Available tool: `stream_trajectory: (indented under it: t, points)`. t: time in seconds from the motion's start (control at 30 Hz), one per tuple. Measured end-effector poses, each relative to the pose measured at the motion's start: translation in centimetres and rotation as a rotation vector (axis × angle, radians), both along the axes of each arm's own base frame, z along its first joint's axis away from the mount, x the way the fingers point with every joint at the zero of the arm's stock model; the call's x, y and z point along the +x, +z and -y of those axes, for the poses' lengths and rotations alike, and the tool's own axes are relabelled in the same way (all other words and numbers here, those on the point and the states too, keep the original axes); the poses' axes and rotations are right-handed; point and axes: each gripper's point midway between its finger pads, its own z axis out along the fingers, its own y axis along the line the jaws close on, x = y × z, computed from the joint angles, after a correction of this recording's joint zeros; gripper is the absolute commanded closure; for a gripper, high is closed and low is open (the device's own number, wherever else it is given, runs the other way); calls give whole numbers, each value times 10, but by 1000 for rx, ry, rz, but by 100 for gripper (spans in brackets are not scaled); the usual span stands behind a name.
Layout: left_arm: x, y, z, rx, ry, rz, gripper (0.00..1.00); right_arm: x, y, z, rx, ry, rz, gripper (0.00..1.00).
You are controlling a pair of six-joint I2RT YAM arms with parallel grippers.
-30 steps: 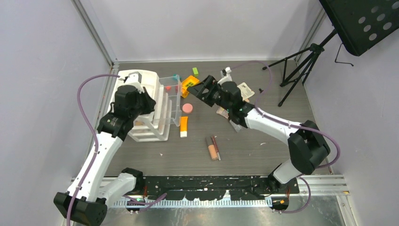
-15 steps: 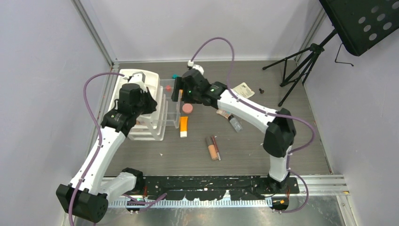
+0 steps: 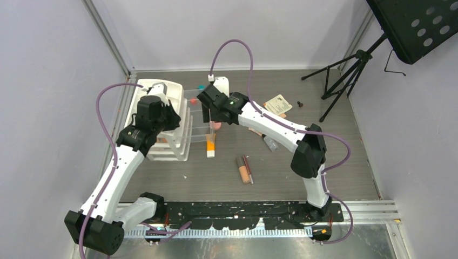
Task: Organize the makeup
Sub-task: Open the drawer in the storage box.
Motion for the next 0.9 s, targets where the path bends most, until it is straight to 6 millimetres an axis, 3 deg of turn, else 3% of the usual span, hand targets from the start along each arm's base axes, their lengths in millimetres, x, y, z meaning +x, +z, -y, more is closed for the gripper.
stream_trajectory:
  t: [0.13,0.3,0.5,0.57,0.7,0.9]
  points:
    - [0,-1,1,-1,-3,-2,100,1,0,4,-22,-9,12,18]
    - [0,-1,1,-2,-2,-4,100,-2,2,-9,11,47,5,17]
    - [3,-5,2,0,-1,-13,100,-9,27,-22,119,102,40,16]
    - [3,-5,2,1,0,-13,99,-11,45,-17,147,107,71,16]
    - [4,-4,0,5,9,-11,89,-18,80,5,179,89,152,16]
    - [6,-2,0,0,17,-18,72,-26,112,46,199,33,237,15]
